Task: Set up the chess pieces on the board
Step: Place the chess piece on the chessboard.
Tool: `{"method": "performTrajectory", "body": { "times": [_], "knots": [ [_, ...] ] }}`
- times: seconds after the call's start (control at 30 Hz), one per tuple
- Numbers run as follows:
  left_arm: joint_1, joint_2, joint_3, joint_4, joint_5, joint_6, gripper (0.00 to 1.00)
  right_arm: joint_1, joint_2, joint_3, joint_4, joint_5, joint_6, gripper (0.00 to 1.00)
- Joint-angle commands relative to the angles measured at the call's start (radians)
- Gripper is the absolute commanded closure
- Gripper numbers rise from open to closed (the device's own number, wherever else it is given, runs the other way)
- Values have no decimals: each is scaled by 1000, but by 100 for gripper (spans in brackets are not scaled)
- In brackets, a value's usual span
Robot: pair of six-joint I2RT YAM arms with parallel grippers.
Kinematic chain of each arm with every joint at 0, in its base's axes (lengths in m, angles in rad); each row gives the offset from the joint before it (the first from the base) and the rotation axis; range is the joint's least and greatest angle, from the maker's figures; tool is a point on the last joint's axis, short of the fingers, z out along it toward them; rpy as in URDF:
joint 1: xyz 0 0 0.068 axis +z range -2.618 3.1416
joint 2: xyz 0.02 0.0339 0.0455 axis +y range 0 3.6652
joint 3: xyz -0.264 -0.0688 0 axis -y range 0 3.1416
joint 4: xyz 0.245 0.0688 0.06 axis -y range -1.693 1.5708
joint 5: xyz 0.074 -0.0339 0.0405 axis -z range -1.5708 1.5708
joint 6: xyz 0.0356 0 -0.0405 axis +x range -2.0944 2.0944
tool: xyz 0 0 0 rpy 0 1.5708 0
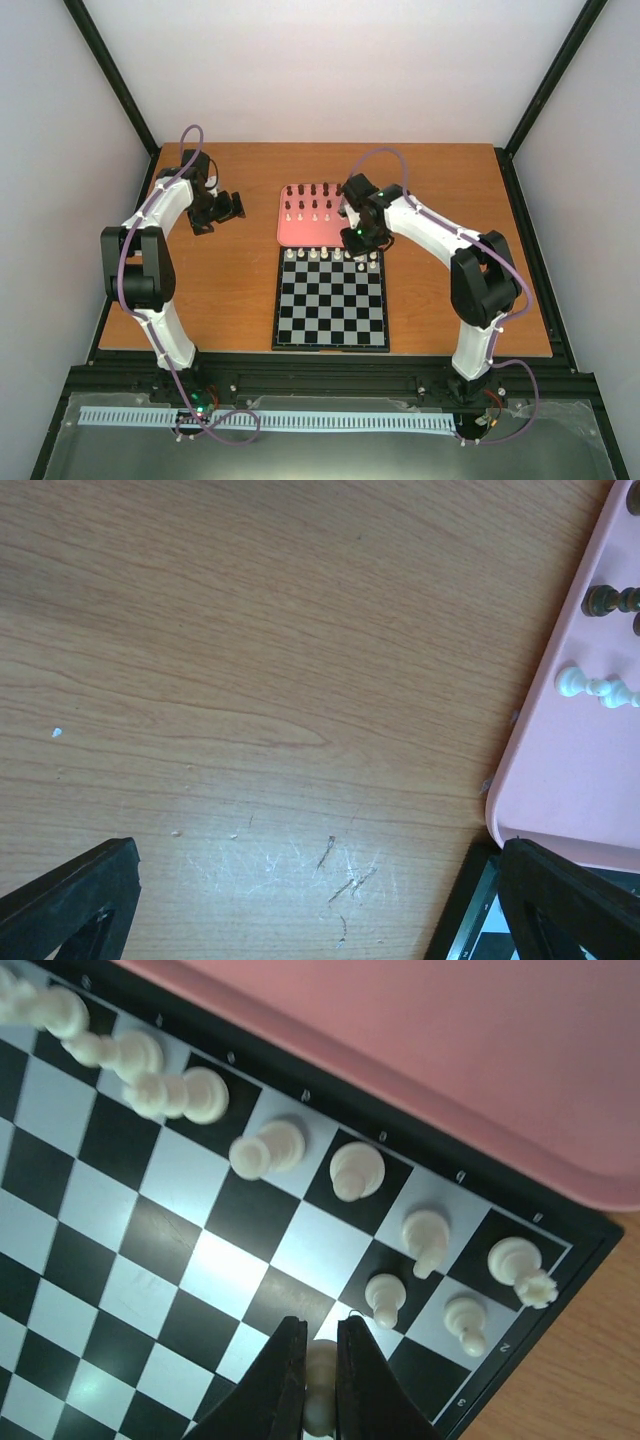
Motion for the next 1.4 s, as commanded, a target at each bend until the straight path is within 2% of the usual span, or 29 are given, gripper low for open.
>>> {"method": "performTrajectory", "body": {
  "times": [0.0,0.37,1.37],
  "knots": [
    [-1,-34,13,0,7,4,0,16,-22,-46,35,-27,8,97],
    [-2,-40,13,-3,5,5,0,52,45,-51,85,-47,2,97],
    [-2,-18,23,-8,0,6,0,51,130,-57,117,28,12,95]
  ]
}}
